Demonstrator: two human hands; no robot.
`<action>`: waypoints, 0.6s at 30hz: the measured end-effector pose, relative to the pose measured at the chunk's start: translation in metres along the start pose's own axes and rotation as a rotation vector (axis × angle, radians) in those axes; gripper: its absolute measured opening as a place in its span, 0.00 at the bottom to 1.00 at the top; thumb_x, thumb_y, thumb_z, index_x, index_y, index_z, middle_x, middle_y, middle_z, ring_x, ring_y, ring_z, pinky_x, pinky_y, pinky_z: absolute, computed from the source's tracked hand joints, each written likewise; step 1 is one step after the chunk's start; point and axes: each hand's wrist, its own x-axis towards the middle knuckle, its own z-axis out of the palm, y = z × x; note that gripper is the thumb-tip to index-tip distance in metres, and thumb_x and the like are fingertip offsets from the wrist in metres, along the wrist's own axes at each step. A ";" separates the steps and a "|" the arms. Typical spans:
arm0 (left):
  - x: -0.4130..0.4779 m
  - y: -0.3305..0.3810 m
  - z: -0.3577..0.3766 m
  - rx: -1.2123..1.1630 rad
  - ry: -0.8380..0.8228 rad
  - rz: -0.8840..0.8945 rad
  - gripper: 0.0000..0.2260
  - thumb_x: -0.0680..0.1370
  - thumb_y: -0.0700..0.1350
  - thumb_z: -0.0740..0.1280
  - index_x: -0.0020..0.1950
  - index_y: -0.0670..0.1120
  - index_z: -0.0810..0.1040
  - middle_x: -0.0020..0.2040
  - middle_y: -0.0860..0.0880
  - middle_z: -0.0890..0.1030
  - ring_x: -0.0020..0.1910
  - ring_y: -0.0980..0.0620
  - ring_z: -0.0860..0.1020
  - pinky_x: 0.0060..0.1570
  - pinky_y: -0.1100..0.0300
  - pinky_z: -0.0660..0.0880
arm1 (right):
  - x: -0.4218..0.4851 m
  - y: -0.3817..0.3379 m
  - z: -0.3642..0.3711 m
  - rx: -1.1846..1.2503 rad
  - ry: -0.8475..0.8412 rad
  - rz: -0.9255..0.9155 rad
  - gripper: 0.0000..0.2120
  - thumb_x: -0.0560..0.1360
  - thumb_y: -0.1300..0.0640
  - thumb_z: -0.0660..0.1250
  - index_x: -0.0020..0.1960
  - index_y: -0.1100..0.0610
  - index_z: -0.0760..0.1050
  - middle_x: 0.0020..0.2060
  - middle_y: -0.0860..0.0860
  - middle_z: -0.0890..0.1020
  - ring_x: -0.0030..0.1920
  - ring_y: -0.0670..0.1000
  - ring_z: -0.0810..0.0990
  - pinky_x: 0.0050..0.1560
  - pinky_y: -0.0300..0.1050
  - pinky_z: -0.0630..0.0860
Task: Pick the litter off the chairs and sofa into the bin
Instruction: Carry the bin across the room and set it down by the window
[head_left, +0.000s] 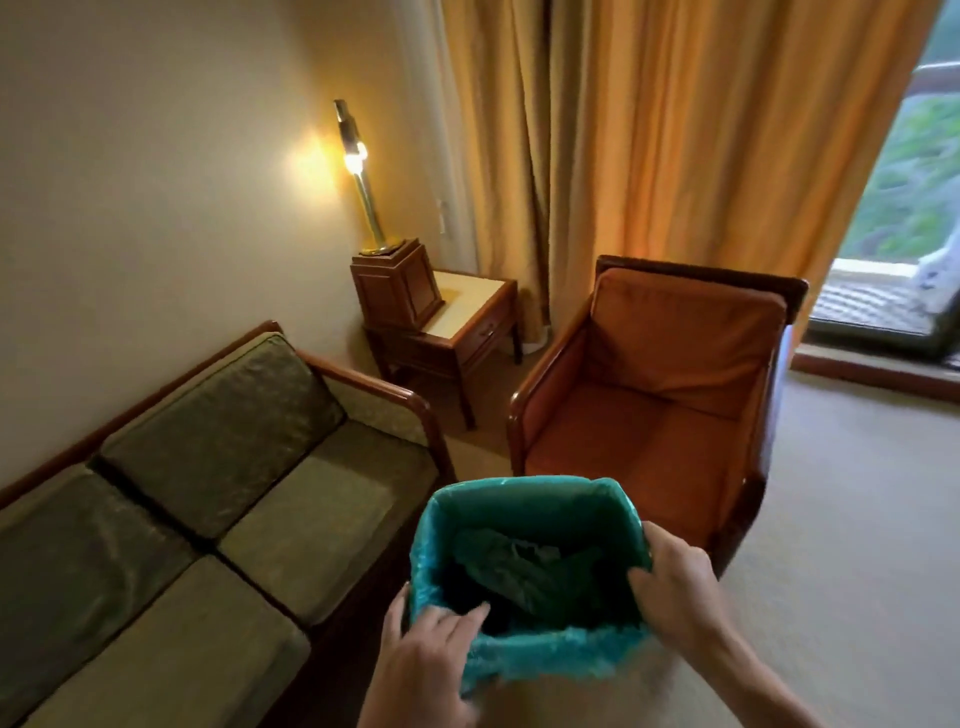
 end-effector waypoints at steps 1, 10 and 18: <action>0.015 0.003 0.003 0.013 -0.049 0.032 0.29 0.52 0.57 0.77 0.53 0.56 0.85 0.39 0.63 0.83 0.42 0.62 0.81 0.59 0.53 0.67 | 0.007 0.009 -0.006 -0.002 0.027 0.003 0.15 0.68 0.69 0.61 0.38 0.49 0.74 0.31 0.43 0.80 0.32 0.42 0.79 0.26 0.32 0.71; 0.150 0.023 0.022 -0.023 -0.149 0.365 0.20 0.53 0.53 0.78 0.42 0.64 0.81 0.34 0.68 0.79 0.36 0.67 0.76 0.33 0.72 0.59 | 0.051 0.048 -0.061 0.014 0.234 0.077 0.14 0.70 0.67 0.61 0.44 0.48 0.77 0.33 0.47 0.82 0.34 0.48 0.81 0.34 0.49 0.81; 0.265 0.030 0.022 -0.254 0.037 0.691 0.11 0.63 0.48 0.73 0.42 0.57 0.76 0.35 0.61 0.77 0.37 0.64 0.71 0.40 0.66 0.65 | 0.107 0.041 -0.099 -0.299 0.476 0.120 0.26 0.73 0.56 0.68 0.70 0.51 0.70 0.46 0.50 0.85 0.43 0.51 0.84 0.43 0.47 0.82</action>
